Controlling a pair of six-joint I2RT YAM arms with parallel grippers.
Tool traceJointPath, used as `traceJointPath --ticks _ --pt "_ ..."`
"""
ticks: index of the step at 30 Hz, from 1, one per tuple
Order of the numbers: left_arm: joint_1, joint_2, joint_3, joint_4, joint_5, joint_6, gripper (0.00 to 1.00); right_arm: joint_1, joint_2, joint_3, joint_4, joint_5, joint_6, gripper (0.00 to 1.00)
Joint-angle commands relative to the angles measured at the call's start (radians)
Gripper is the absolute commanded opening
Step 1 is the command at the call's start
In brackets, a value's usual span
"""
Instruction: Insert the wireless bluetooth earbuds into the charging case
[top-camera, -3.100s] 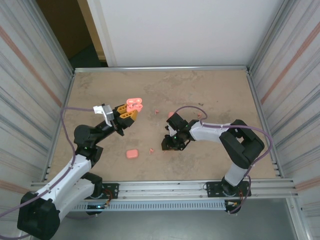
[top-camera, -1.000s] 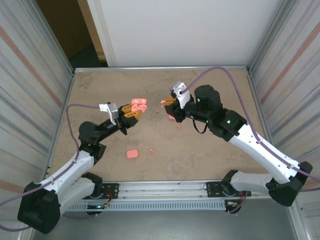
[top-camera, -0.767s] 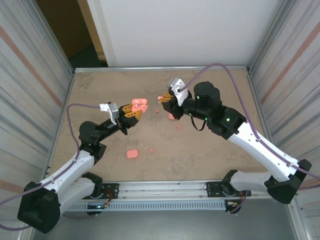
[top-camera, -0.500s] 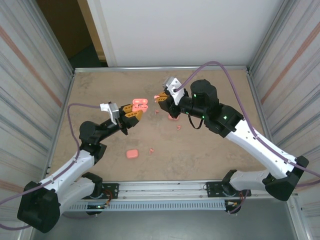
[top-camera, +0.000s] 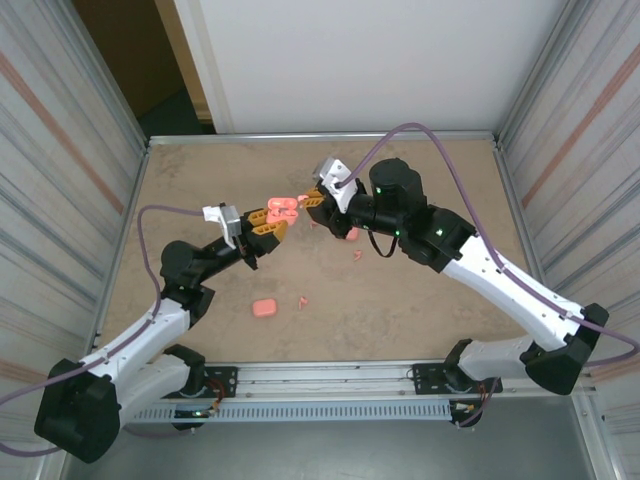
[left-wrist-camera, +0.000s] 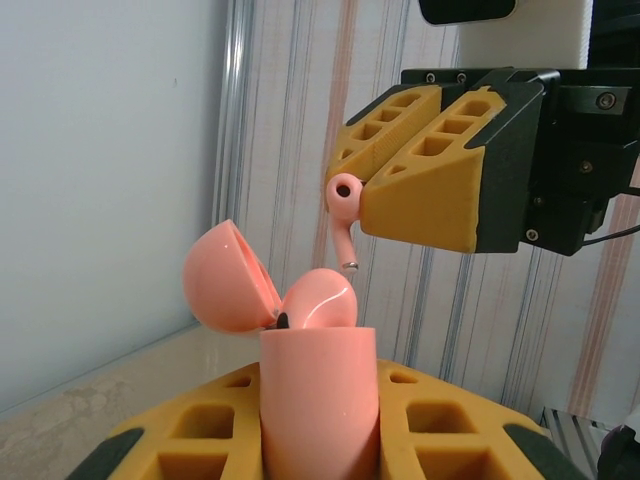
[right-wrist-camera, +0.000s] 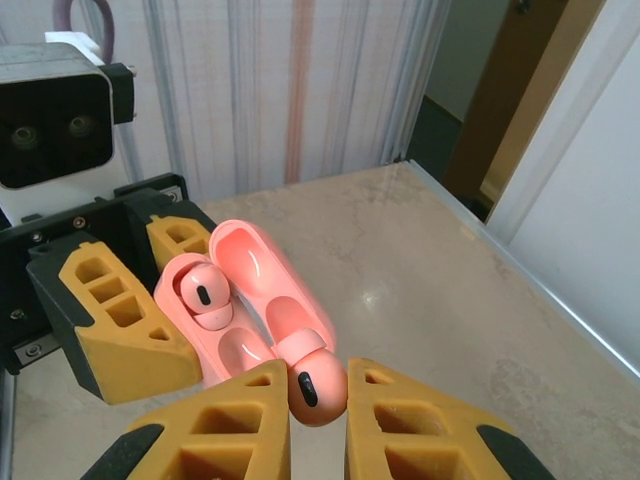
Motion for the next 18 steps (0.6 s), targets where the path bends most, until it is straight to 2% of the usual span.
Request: traceJointPath --ticks 1,18 --pt "-0.008 -0.004 0.034 0.051 0.008 -0.004 0.0 0.011 0.017 0.034 0.025 -0.017 -0.034 0.15" --pt "-0.009 -0.005 0.033 0.055 0.005 -0.001 0.0 0.023 0.039 0.018 -0.004 -0.029 -0.057 0.15"
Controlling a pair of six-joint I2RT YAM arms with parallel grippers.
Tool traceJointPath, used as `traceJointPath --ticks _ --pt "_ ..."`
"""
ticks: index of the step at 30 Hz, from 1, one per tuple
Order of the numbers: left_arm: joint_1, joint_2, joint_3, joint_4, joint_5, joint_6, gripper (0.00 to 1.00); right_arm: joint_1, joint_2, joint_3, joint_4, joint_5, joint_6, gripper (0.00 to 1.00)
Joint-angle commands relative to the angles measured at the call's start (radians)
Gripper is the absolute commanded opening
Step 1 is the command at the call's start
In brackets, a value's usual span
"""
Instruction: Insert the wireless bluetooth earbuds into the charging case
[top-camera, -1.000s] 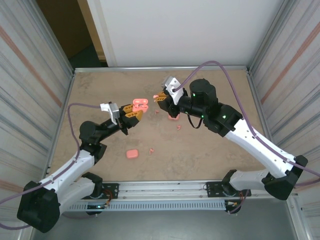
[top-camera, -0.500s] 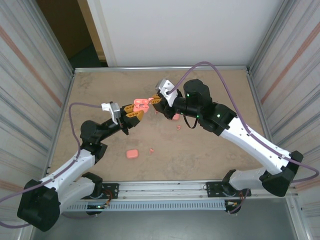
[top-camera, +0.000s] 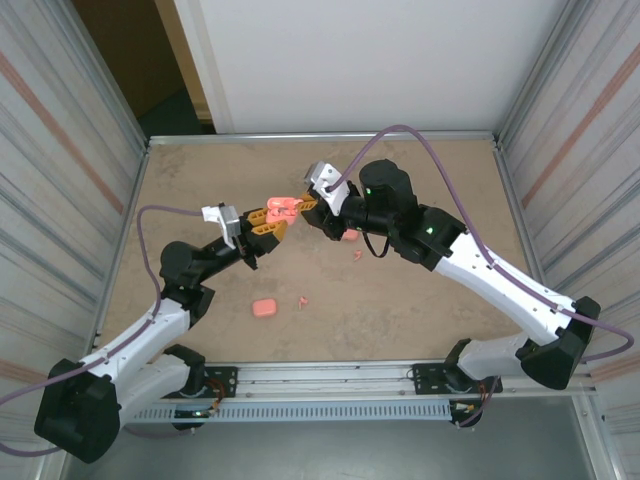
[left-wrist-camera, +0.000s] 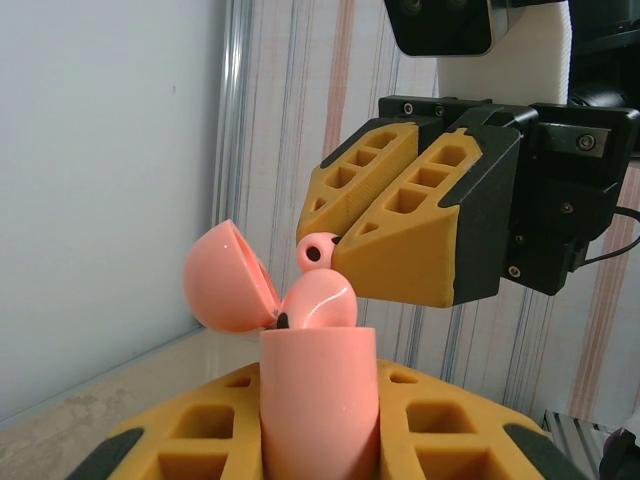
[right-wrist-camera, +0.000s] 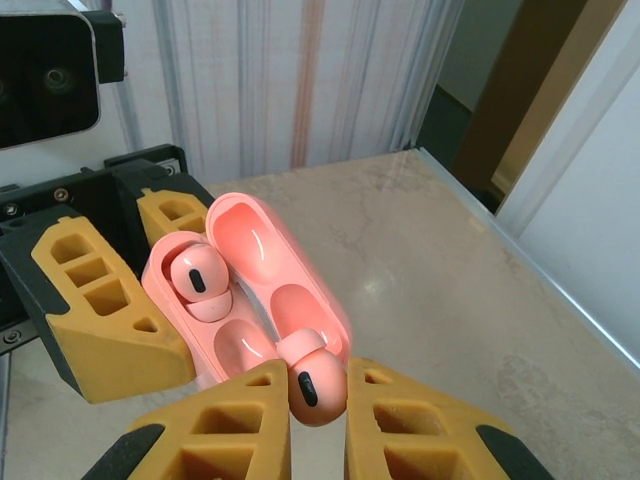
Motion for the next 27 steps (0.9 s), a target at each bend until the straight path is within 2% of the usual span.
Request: traceJointPath --ticks 1,20,27 --pt "-0.011 -0.006 0.032 0.041 0.005 -0.003 0.0 0.011 0.005 0.015 -0.002 -0.028 -0.027 0.15" --pt "-0.011 -0.005 0.034 0.042 0.003 -0.001 0.0 0.012 0.017 0.006 -0.027 -0.088 -0.037 0.15" --pt "-0.011 -0.006 0.034 0.042 0.005 -0.001 0.0 0.017 0.027 0.01 -0.048 -0.07 -0.057 0.15"
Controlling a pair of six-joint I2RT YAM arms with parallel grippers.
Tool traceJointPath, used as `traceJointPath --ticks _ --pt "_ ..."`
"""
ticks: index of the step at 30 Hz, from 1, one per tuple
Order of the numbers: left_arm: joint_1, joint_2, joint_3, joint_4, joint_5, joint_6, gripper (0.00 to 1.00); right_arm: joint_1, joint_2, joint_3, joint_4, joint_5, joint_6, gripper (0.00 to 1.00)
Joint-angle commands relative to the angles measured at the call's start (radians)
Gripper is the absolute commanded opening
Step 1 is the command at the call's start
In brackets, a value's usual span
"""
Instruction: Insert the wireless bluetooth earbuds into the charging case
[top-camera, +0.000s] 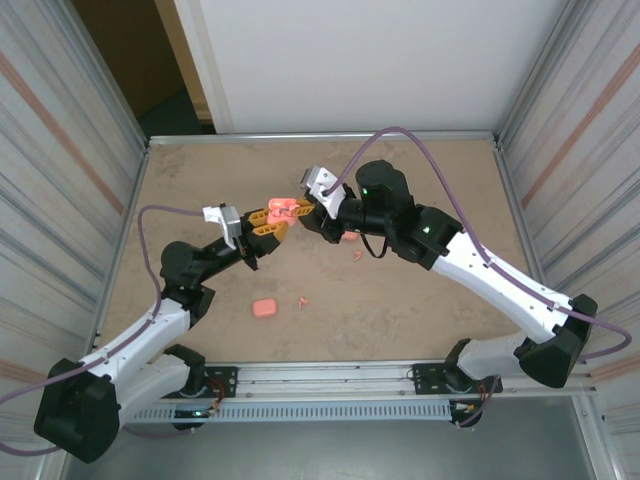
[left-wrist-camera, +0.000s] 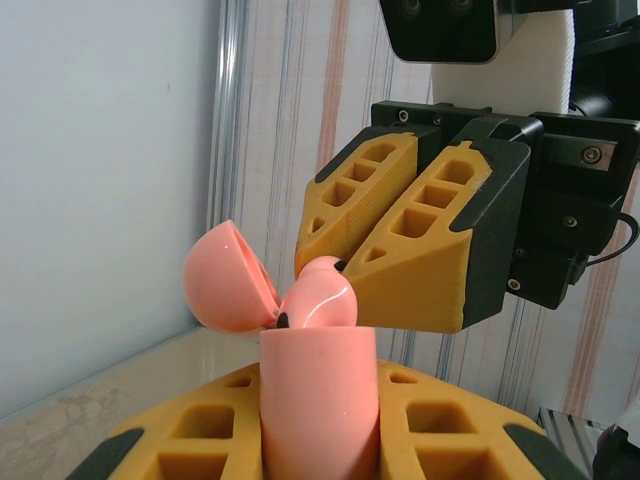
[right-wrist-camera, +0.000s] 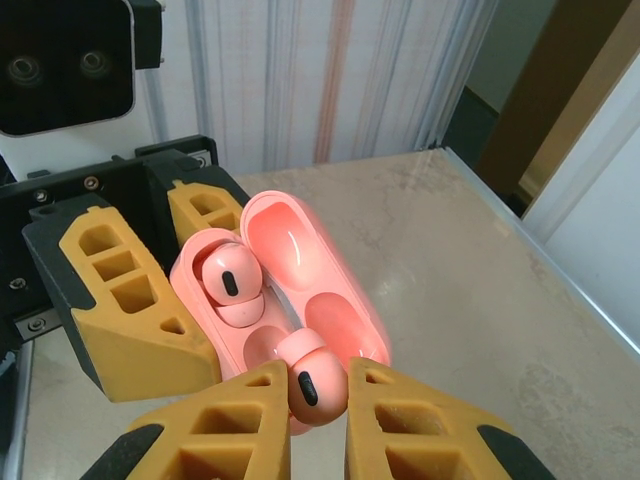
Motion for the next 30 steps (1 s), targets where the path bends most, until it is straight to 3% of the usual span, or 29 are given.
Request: traceJointPath --ticks 1,11,25,30 --pt "-0.004 -0.005 0.033 0.042 0.001 -0.002 0.0 0.014 0.013 0.012 -0.041 -0.017 -0.033 0.15" --pt "-0.004 -0.004 0.038 0.044 0.004 0.002 0.0 0.014 0.033 0.044 -0.068 -0.057 -0.031 0.22" --pt "-0.006 -0.004 0.038 0.048 0.005 -0.001 0.0 -0.002 -0.024 0.069 -0.025 -0.072 0.039 0.47" --pt "-0.004 -0.01 0.034 0.048 0.003 -0.003 0.0 -0.018 -0.072 0.017 0.027 -0.077 0.065 0.62"
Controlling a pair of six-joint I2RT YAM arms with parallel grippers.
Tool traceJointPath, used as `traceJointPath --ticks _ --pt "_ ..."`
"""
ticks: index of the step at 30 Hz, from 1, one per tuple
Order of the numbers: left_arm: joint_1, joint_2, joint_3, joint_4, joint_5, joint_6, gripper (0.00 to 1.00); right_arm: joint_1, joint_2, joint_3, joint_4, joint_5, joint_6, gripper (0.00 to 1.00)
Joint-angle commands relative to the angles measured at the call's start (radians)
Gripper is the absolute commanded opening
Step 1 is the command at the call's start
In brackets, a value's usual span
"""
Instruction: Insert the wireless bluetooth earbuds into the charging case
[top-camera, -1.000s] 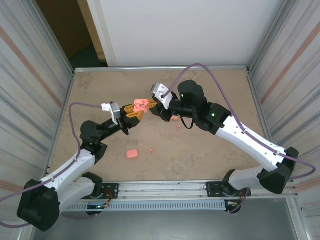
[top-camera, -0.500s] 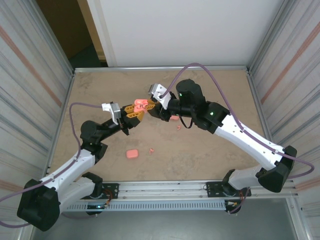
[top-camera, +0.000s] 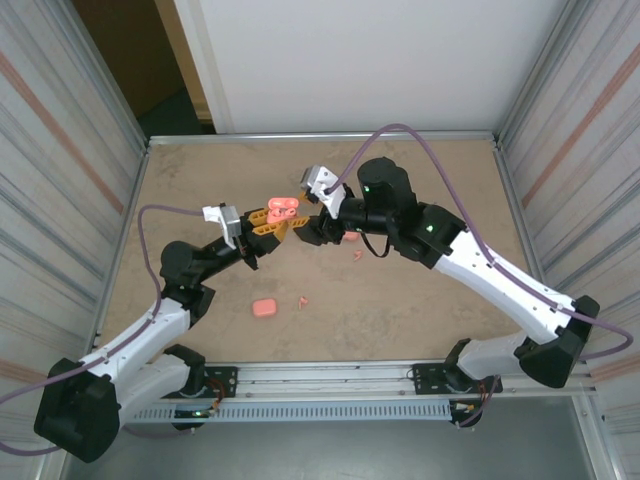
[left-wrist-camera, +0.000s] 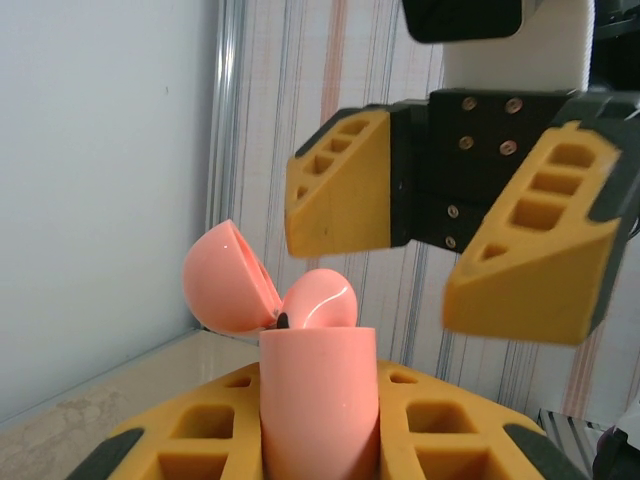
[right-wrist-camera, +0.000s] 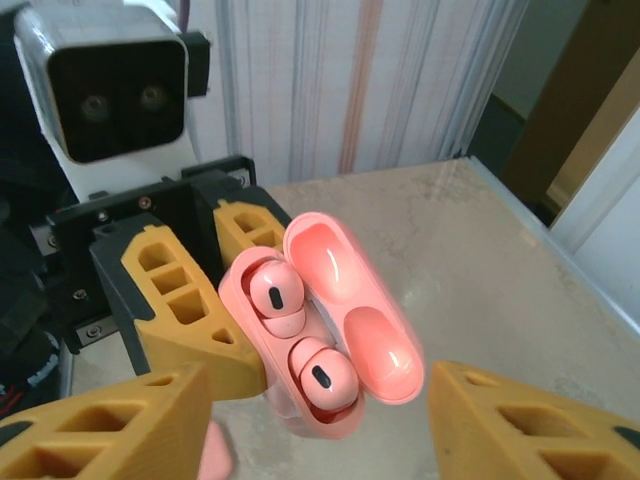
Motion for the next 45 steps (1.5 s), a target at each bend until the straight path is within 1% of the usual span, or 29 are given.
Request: traceJointPath --ticks 1,4,7,11,14,15,18,20,23,28,31,37,41,45 --pt "-0.005 -0.014 0.029 0.044 0.001 -0.004 0.0 -0.015 -0.07 -0.032 0.068 -0.015 0.032 0.65" --pt "-0.004 -0.019 0.029 0.041 0.0 -0.005 0.0 -0.041 -0.108 -0.076 0.108 -0.02 0.07 0.74" --pt "-0.005 -0.023 0.027 0.041 -0.004 -0.006 0.0 -0.084 -0.136 -0.111 0.139 -0.044 0.119 0.79" --pt "-0.005 -0.024 0.03 0.041 -0.004 -0.009 0.0 -0.134 -0.152 -0.142 0.165 -0.085 0.184 0.87" --pt "-0.005 -0.025 0.032 0.046 -0.006 -0.012 0.0 -0.173 -0.157 -0.167 0.206 -0.149 0.258 0.98" --pt "-0.007 -0.024 0.031 0.049 -0.008 -0.014 0.0 -0.192 -0.158 -0.179 0.229 -0.191 0.294 0.99" --pt "-0.007 -0.023 0.031 0.056 -0.01 -0.018 0.0 -0.243 -0.152 -0.207 0.311 -0.317 0.405 0.99" --pt "-0.007 -0.023 0.033 0.058 -0.011 -0.022 0.0 -0.269 -0.143 -0.219 0.355 -0.372 0.47 0.99" --pt "-0.007 -0.021 0.029 0.08 -0.025 -0.036 0.0 -0.296 -0.128 -0.233 0.431 -0.423 0.558 0.99" --pt "-0.007 -0.006 0.018 0.139 -0.035 -0.071 0.0 -0.315 -0.092 -0.244 0.535 -0.467 0.688 0.99" --pt "-0.007 0.005 0.018 0.168 -0.035 -0.088 0.0 -0.316 -0.059 -0.233 0.558 -0.494 0.74 0.99" --pt "-0.006 0.041 0.016 0.252 -0.035 -0.136 0.0 -0.314 -0.007 -0.232 0.683 -0.558 0.848 0.99" --pt "-0.006 0.06 0.019 0.294 -0.033 -0.159 0.0 -0.313 0.03 -0.195 0.686 -0.583 0.905 0.99" --pt "-0.006 0.079 0.021 0.324 -0.03 -0.175 0.0 -0.296 0.053 -0.171 0.692 -0.602 0.917 0.99"
